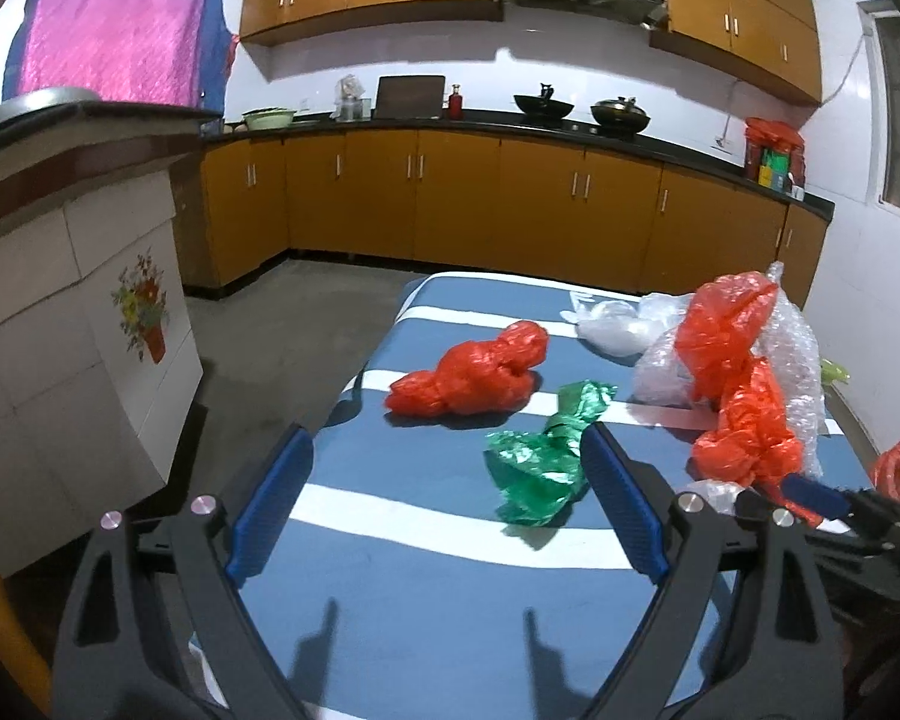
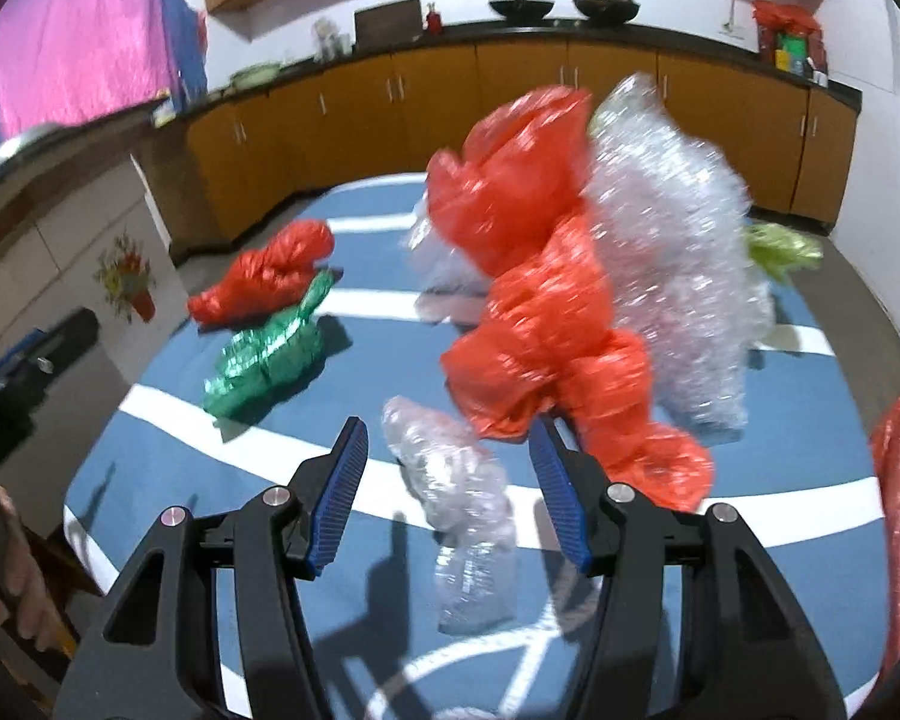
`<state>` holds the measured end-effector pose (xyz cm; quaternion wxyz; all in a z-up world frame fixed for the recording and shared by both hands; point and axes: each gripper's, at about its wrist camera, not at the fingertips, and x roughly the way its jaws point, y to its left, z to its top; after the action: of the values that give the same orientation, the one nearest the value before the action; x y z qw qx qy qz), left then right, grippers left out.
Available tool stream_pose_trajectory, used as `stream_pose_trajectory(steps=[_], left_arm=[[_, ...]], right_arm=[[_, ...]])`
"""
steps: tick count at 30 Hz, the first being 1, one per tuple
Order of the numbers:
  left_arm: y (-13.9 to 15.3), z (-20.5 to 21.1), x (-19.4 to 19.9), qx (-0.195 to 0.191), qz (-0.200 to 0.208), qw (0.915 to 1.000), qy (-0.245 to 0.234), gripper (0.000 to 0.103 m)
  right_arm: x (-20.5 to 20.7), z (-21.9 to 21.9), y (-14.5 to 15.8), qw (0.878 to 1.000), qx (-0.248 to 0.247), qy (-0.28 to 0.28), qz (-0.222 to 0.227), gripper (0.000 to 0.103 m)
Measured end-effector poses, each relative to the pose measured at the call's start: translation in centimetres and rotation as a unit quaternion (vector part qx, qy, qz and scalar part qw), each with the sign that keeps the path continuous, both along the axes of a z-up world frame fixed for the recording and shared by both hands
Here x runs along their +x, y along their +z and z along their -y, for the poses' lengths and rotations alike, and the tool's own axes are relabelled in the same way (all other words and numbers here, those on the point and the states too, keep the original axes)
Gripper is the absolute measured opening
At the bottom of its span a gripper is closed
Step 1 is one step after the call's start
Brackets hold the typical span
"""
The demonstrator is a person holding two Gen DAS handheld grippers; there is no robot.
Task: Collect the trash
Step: 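Grasp the clear plastic bag with the right tool while the left tool reaches the green bag, then close the left tool on the green bag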
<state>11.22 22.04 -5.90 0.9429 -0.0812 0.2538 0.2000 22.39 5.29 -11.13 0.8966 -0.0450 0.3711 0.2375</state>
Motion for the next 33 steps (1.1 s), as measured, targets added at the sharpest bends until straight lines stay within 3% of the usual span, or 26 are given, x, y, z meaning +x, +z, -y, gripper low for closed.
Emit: stream_pose_trajectory(steps=[4,9,14,20,29,33], left_arm=[[-0.6,-0.7,-0.1,-0.006,-0.005,1.0,0.002,0.089],[-1.3,-0.8,0.8,-0.015,-0.014,0.9998,-0.007,0.089],[-1.9,0.1,2.7,-0.014,-0.029,0.999,-0.03,0.089],[-2.8,1.1,6.4,-0.013,-0.061,0.9963,-0.06,0.089],[-5.8,1.6,11.9,-0.029,-0.137,0.9869,-0.08,0.088],[-7.2,1.6,13.2,-0.056,-0.163,0.9806,-0.093,0.076]], right_arm=[[0.8,-0.6,-1.2,1.0,-0.017,0.0,-0.018,0.048],[0.8,-0.7,-2.2,0.999,-0.034,0.003,-0.026,0.029],[0.2,0.5,-1.8,0.999,-0.029,0.002,-0.023,0.026],[-0.7,3.5,0.9,1.0,-0.002,-0.023,0.001,0.026],[-0.1,7.1,2.8,0.998,0.019,-0.063,0.014,0.026],[0.5,7.9,2.2,0.997,0.02,-0.079,0.008,0.026]])
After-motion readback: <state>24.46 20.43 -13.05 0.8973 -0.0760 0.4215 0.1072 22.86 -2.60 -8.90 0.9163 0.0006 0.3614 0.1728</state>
